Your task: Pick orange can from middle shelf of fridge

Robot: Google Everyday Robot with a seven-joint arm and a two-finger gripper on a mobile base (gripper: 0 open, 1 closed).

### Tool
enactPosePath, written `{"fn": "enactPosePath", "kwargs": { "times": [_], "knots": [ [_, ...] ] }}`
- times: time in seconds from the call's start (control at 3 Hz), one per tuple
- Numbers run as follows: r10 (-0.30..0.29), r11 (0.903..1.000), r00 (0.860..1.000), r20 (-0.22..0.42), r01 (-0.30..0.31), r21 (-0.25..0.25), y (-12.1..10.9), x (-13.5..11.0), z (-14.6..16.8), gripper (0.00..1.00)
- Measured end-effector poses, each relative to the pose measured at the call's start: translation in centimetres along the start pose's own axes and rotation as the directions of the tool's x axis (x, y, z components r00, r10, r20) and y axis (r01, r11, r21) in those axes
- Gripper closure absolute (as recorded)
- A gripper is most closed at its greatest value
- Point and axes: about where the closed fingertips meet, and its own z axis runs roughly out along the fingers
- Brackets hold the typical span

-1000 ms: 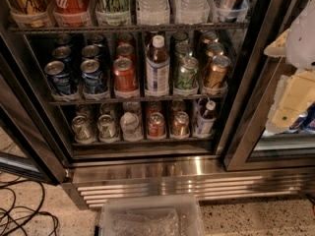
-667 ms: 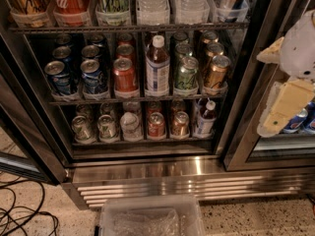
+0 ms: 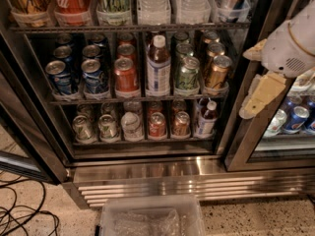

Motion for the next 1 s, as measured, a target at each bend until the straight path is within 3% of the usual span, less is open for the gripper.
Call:
{"fn": "enactPosePath", "kwargs": {
  "times": [0.33, 0.67, 1.0],
  "knots": [
    [0.091, 0.9942, 0.995, 0.047, -0.093, 0.054, -2.5, 1.0, 1.2, 0.00],
    [0.115, 0.9828, 0.977, 0.178, -0.138, 0.122, -1.2, -0.3, 0.4, 0.00],
    [0.134, 0.9710, 0.941, 0.309, -0.187, 0.149, 2.9, -1.0, 0.7, 0.00]
  ]
}}
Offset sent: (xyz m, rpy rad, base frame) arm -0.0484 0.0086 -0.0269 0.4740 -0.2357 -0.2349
